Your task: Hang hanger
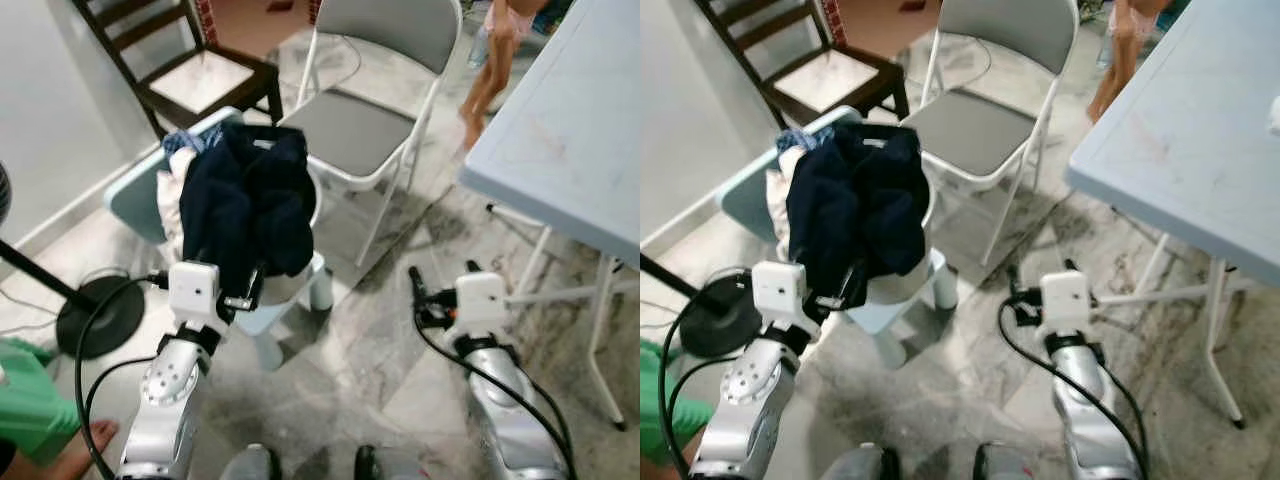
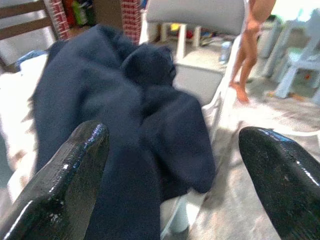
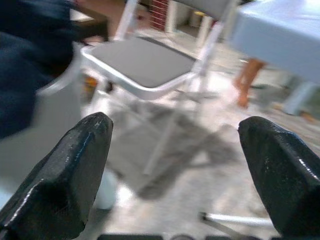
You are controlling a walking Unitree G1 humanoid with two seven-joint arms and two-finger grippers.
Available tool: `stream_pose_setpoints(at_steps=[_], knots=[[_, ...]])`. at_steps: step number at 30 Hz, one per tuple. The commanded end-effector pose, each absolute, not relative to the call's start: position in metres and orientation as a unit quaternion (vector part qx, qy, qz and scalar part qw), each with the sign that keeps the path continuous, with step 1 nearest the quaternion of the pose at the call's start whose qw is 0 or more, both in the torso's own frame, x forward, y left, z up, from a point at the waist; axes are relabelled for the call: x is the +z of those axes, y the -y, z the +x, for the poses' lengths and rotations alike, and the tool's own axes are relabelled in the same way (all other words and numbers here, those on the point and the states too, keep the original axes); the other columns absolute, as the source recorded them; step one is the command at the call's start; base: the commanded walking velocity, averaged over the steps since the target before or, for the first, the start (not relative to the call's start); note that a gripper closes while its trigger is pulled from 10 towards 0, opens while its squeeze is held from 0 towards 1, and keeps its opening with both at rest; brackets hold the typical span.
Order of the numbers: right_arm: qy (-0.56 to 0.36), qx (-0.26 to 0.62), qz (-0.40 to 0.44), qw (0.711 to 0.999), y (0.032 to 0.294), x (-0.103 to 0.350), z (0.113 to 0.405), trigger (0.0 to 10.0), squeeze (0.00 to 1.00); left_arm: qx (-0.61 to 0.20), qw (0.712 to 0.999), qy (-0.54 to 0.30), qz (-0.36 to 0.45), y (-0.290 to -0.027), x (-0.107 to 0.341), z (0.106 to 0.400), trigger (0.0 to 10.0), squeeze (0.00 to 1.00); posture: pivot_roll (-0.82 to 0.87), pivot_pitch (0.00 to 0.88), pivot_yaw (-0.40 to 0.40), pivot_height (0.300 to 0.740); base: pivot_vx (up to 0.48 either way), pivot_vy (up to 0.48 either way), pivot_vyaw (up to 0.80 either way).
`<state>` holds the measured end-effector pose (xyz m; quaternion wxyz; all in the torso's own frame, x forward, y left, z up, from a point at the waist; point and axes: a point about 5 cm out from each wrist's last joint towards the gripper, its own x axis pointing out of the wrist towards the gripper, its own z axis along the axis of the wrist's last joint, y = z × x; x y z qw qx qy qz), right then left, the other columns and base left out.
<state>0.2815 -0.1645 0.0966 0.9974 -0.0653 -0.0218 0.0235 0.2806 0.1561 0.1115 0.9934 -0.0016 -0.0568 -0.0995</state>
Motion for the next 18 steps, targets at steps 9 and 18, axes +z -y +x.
stream_pose_setpoints(at_steps=[9,18], knots=[[0.034,0.055,-0.063,0.996,0.147,0.102,0.283,10.0,0.00,-0.072,0.997,0.023,0.005,-0.169,0.103,0.274,10.0,0.00,0.13,0.248,0.000,0.740,0.188,0.000,0.33],[0.029,0.056,-0.062,0.996,0.146,0.101,0.285,10.0,0.00,-0.057,0.998,-0.002,-0.004,-0.173,0.097,0.269,10.0,0.00,0.14,0.251,-0.004,0.740,0.000,0.000,0.00]])
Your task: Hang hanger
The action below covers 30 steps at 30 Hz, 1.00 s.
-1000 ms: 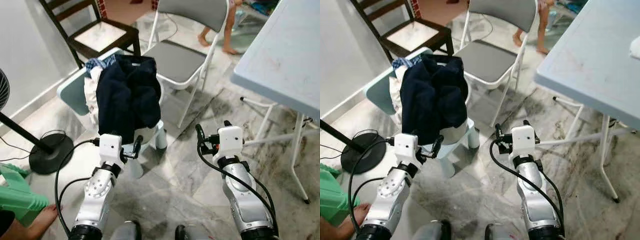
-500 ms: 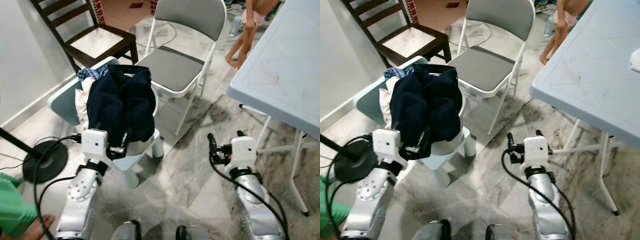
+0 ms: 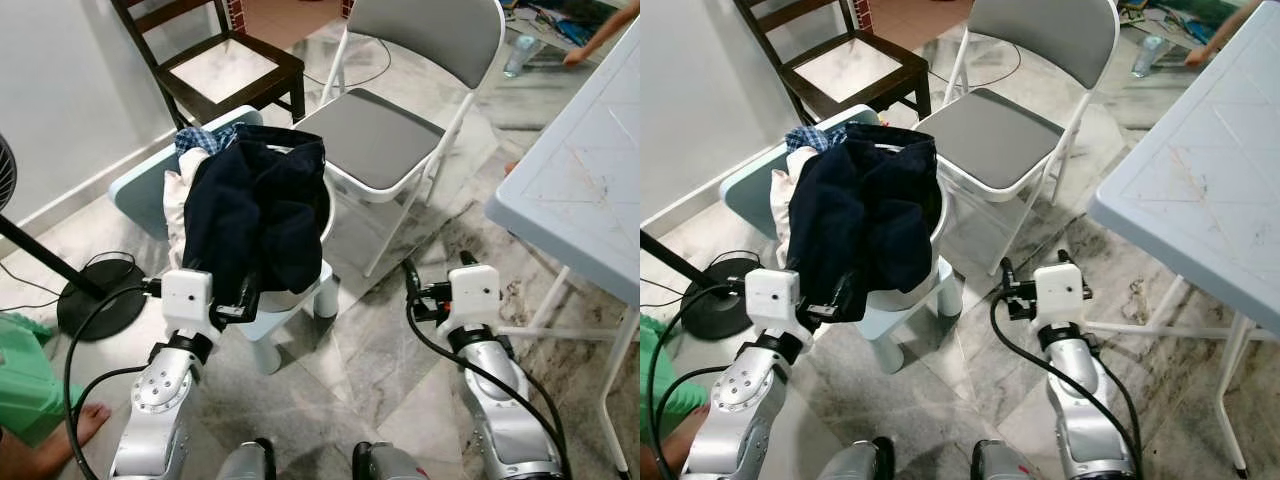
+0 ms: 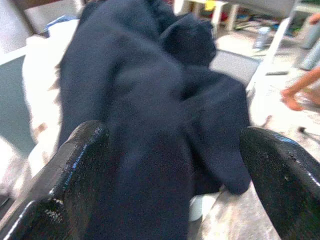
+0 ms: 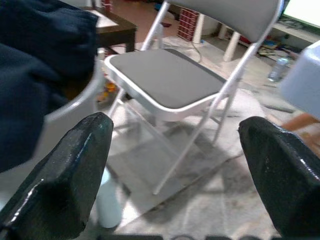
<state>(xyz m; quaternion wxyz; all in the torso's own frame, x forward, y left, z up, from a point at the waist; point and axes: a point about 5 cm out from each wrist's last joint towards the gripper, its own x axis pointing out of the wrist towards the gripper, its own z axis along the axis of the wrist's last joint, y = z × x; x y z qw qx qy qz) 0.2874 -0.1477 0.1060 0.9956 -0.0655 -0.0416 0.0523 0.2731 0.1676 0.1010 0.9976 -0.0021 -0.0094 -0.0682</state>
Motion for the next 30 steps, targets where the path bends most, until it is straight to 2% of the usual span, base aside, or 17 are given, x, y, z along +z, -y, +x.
stream_pose_setpoints(at_steps=[1,10,26,30], knots=[[0.028,0.056,-0.062,0.996,0.1462,0.1001,0.2852,10.0,0.00,-0.049,0.999,-0.011,-0.009,-0.1736,0.0947,0.2699,10.0,0.00,0.14,0.252,-0.003,0.740,0.000,0.000,0.00],[0.025,0.053,-0.058,0.997,0.1449,0.0990,0.2855,10.0,0.00,-0.047,0.999,-0.021,-0.009,-0.1748,0.0931,0.2702,10.0,0.00,0.15,0.255,0.002,0.740,0.000,0.092,0.00],[0.019,0.041,-0.048,0.998,0.1451,0.0974,0.2850,10.0,0.00,-0.065,0.998,-0.019,0.002,-0.1721,0.0962,0.2760,10.0,0.00,0.14,0.258,0.019,0.740,0.000,0.479,0.00],[0.021,0.039,-0.047,0.998,0.1444,0.0982,0.2858,10.0,0.00,-0.074,0.997,-0.002,0.005,-0.1708,0.1007,0.2779,10.0,0.00,0.14,0.255,0.022,0.740,0.000,0.184,-0.61]])
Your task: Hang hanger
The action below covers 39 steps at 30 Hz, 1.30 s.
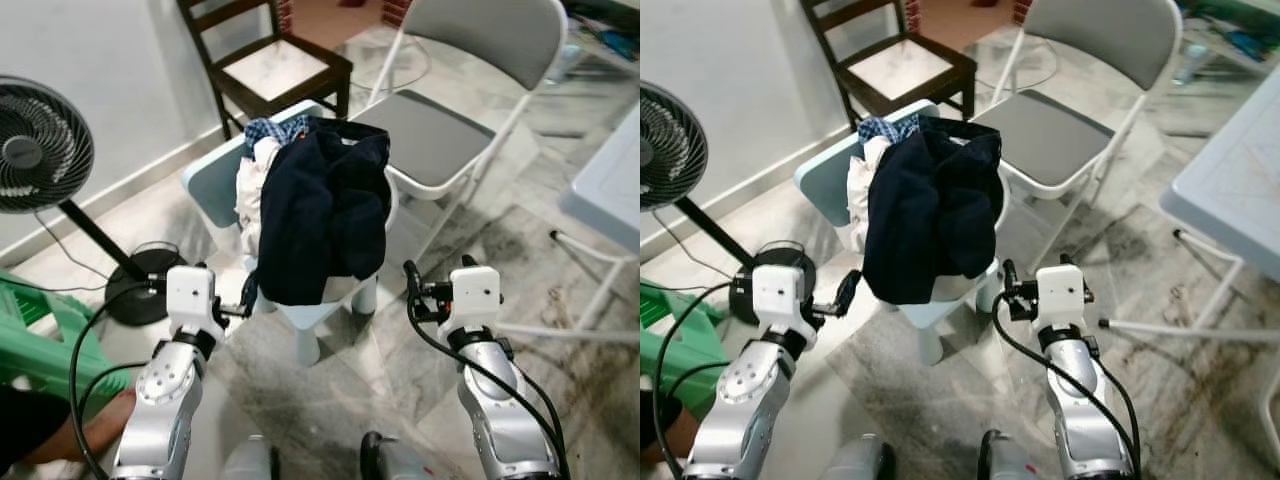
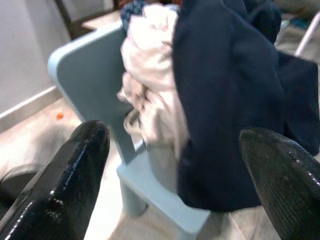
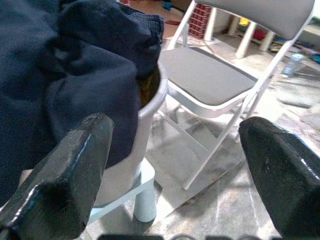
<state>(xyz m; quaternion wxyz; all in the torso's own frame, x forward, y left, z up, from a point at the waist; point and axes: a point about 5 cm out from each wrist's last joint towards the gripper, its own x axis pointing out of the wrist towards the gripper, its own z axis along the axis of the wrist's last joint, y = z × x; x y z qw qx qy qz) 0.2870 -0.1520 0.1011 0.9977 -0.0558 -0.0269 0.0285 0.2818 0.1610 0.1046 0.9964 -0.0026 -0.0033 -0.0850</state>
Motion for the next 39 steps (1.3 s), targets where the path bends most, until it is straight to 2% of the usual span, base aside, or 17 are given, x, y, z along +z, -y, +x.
stream_pose_setpoints(at_steps=[1,12,22,26,30,35,39], knots=[[0.023,0.038,-0.047,0.998,0.144,0.099,0.286,10.0,0.00,-0.078,0.997,0.004,-0.004,-0.170,0.103,0.278,10.0,0.00,0.14,0.253,0.024,0.740,0.000,0.000,0.00],[0.027,0.037,-0.046,0.998,0.144,0.100,0.288,10.0,0.00,-0.095,0.995,0.021,-0.010,-0.169,0.109,0.280,10.0,0.00,0.14,0.252,0.023,0.740,0.022,0.000,-0.08],[0.103,0.032,-0.049,0.993,0.144,0.135,0.288,10.0,0.00,-0.104,0.993,0.053,-0.019,-0.166,0.127,0.281,10.0,0.00,0.14,0.250,0.023,0.740,0.327,0.000,-0.04],[0.095,0.035,-0.055,0.993,0.150,0.133,0.284,10.0,0.00,-0.108,0.992,0.058,-0.019,-0.165,0.130,0.281,10.0,0.00,0.14,0.251,0.025,0.740,0.369,0.000,0.00],[0.083,0.032,-0.053,0.995,0.153,0.128,0.283,10.0,0.00,-0.109,0.992,0.057,-0.018,-0.165,0.129,0.282,10.0,0.00,0.14,0.250,0.029,0.740,0.383,0.000,-0.77],[0.084,0.035,-0.052,0.994,0.149,0.129,0.283,10.0,0.00,-0.111,0.992,0.054,-0.019,-0.164,0.129,0.282,10.0,0.00,0.14,0.250,0.032,0.740,0.385,0.000,-0.69],[0.082,0.041,-0.052,0.994,0.144,0.128,0.282,10.0,0.00,-0.113,0.992,0.053,-0.018,-0.164,0.129,0.281,10.0,0.00,0.14,0.251,0.033,0.740,0.375,0.000,0.00]])
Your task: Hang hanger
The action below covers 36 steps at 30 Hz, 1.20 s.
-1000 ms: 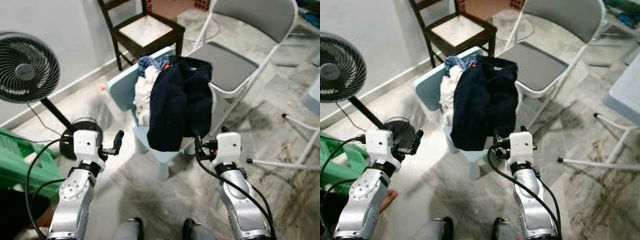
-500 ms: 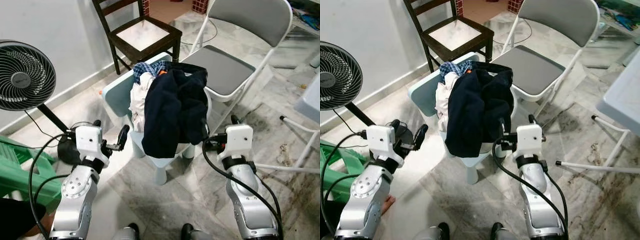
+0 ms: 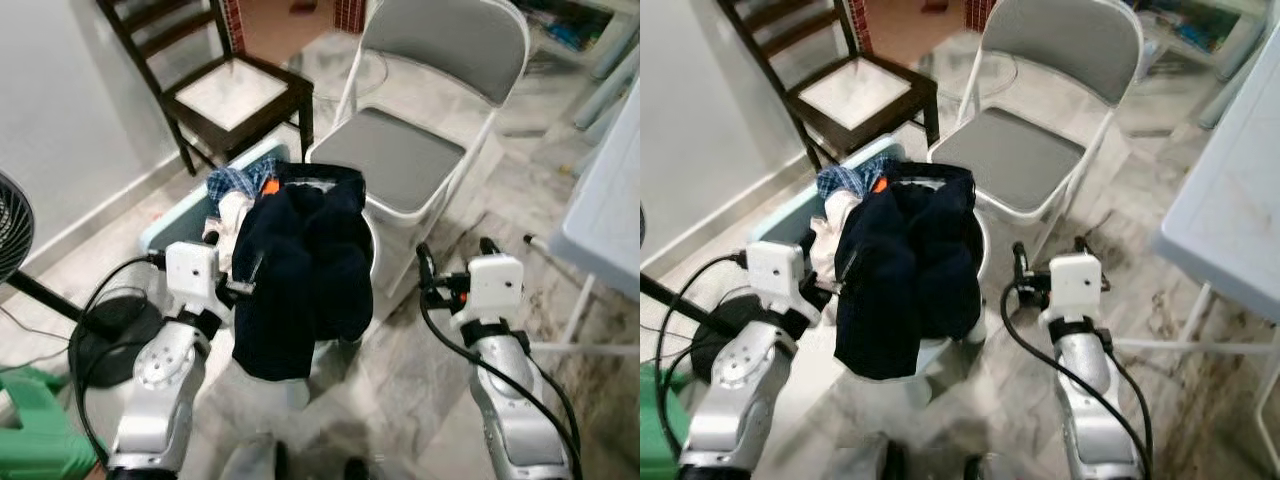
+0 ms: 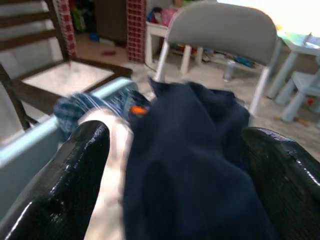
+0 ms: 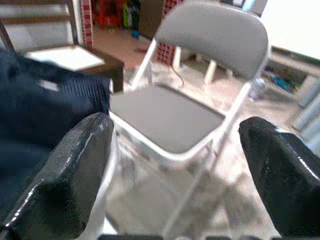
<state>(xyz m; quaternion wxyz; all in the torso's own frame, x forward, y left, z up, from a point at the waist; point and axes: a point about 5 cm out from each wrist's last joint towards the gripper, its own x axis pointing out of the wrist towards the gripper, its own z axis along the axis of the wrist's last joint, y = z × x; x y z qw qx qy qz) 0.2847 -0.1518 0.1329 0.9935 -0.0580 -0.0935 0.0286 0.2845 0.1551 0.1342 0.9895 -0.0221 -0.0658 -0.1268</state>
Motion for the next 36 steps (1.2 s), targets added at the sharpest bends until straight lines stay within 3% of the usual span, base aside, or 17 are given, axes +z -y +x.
stream_pose_setpoints(at_steps=[1,27,36], knots=[[0.082,0.042,-0.052,0.994,0.144,0.127,0.281,10.0,0.00,-0.112,0.992,0.052,-0.018,-0.164,0.129,0.281,10.0,0.00,0.14,0.252,0.033,0.740,0.292,0.000,0.00],[0.065,0.066,-0.078,0.993,0.143,0.119,0.283,10.0,0.00,-0.038,0.999,0.031,0.010,-0.169,0.118,0.285,10.0,0.00,0.14,0.263,0.019,0.740,0.010,0.000,0.00],[0.064,0.067,-0.076,0.993,0.140,0.118,0.281,10.0,0.00,-0.036,0.999,0.025,0.015,-0.170,0.117,0.286,10.0,0.00,0.14,0.271,0.021,0.740,0.000,0.000,0.76]])
